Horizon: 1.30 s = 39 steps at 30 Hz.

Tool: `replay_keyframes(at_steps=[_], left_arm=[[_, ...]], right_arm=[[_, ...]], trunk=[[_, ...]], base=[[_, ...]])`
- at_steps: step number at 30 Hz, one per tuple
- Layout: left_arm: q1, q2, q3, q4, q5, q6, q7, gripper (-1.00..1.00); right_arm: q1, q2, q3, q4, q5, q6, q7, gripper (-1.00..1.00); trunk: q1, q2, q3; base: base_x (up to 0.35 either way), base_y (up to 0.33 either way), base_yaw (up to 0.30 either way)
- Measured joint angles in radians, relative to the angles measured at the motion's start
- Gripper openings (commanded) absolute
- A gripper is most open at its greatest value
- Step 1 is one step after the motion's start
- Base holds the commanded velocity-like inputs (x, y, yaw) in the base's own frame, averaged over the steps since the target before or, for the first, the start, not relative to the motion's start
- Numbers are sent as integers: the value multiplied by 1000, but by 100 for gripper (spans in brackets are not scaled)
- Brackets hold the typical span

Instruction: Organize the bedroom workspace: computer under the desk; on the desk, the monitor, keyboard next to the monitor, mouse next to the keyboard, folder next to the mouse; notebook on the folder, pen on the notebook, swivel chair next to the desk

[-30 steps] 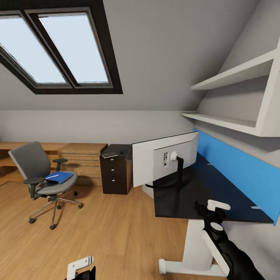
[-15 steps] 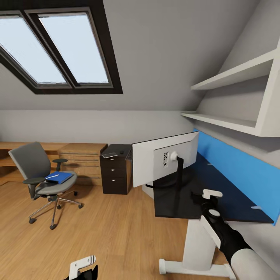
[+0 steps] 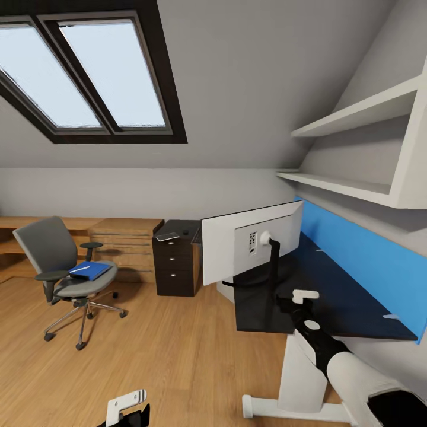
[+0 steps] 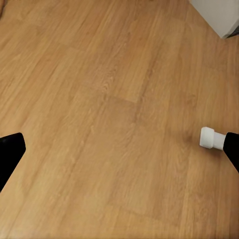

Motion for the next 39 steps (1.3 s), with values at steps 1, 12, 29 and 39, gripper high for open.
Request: replay_keyframes(at_steps=[1, 12, 29, 39], left_arm=[[0, 0, 0, 0, 0, 0, 0, 100], [0, 2, 0, -1, 0, 0, -5, 100], [0, 2, 1, -2, 0, 0, -5, 100], [0, 2, 1, -21, 0, 0, -3, 100]], right_arm=[[-2, 2, 0, 8, 2, -10, 15, 100], [-9, 9, 51, 43, 9, -111, 101, 100], [-7, 10, 52, 43, 8, -112, 95, 100], [-7, 9, 50, 44, 7, -113, 92, 100]], trunk=[[0, 0, 0], [0, 0, 0], [0, 0, 0], [0, 0, 3]], base=[[0, 0, 0], [0, 0, 0], [0, 0, 10], [0, 0, 114]])
